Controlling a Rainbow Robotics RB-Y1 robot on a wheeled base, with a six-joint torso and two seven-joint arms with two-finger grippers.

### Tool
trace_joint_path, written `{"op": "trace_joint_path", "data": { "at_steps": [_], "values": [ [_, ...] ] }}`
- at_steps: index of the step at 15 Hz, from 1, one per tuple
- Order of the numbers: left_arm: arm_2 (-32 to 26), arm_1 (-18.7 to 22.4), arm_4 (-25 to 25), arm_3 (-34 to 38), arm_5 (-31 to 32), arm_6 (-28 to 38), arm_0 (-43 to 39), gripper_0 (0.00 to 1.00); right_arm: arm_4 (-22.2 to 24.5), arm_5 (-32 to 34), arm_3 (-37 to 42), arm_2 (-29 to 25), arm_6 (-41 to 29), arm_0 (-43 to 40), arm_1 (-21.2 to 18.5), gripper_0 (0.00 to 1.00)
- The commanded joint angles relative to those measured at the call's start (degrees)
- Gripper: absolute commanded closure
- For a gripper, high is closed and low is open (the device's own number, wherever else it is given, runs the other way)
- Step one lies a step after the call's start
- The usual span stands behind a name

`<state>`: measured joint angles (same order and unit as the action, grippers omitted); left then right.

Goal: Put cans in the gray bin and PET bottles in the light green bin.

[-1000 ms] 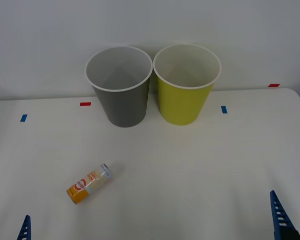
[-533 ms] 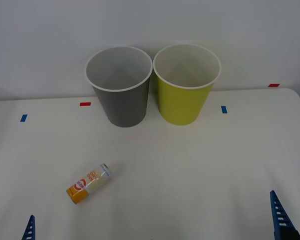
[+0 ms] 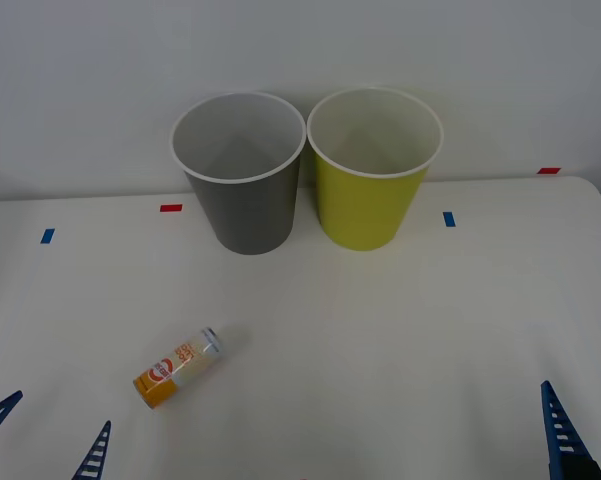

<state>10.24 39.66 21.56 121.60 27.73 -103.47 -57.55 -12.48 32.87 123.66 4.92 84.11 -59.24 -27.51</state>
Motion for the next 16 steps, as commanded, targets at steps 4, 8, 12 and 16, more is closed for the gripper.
{"op": "trace_joint_path", "data": {
  "at_steps": [4, 8, 12, 16],
  "values": [
    [0.04, 8.77, 0.41, 5.40, -16.57, 0.11, 6.49, 0.00, 0.00, 0.00, 0.01, 0.00, 0.00, 0.00, 0.00, 0.00],
    [0.04, 14.48, 0.50, 9.00, -27.82, 0.46, 10.97, 0.00, 0.00, 0.00, 0.01, 0.00, 0.00, 0.00, 0.00, 0.00],
    [0.04, 15.97, 0.41, 14.10, -43.37, 0.64, 16.60, 0.00, 0.00, 0.00, 0.01, 0.00, 0.00, 0.00, 0.00, 0.00],
    [0.04, 15.45, 0.41, 19.28, -62.01, 1.26, 23.54, 0.00, 0.00, 0.00, 0.01, 0.00, 0.00, 0.00, 0.00, 0.00]
  ]
}}
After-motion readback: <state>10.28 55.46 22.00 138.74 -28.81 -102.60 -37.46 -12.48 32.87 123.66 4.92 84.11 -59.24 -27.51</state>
